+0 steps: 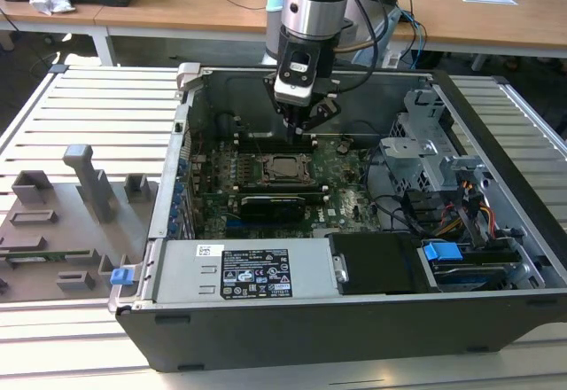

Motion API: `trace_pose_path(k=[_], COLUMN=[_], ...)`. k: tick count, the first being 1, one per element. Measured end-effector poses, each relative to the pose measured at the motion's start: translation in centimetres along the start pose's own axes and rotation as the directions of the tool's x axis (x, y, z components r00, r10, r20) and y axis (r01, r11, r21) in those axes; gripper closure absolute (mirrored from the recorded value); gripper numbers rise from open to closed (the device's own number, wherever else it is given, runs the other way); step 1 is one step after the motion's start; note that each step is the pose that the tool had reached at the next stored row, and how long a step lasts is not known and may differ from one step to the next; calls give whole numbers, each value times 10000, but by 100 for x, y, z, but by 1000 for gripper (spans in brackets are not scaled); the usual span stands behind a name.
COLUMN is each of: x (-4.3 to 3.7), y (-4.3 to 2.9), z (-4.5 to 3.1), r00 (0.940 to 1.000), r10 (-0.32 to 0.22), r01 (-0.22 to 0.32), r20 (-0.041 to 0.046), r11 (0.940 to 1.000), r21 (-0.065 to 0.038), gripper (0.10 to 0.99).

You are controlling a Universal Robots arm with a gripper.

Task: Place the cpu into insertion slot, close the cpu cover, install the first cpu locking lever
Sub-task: 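Install the first cpu locking lever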

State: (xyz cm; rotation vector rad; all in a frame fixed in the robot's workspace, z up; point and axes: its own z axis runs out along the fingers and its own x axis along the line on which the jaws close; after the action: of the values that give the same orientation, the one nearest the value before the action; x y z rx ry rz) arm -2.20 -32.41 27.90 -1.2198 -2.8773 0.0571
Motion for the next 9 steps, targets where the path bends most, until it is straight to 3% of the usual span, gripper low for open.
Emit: trace_pose_path(k=[6, 9], x=[0, 0], y=[0, 0], z=[0, 0], r00=[9938, 9854], r10=[-1108, -1702], r01=[1108, 1702], r20=[44, 68], r11=[9938, 9854], r21=[3, 6], gripper=[980, 980])
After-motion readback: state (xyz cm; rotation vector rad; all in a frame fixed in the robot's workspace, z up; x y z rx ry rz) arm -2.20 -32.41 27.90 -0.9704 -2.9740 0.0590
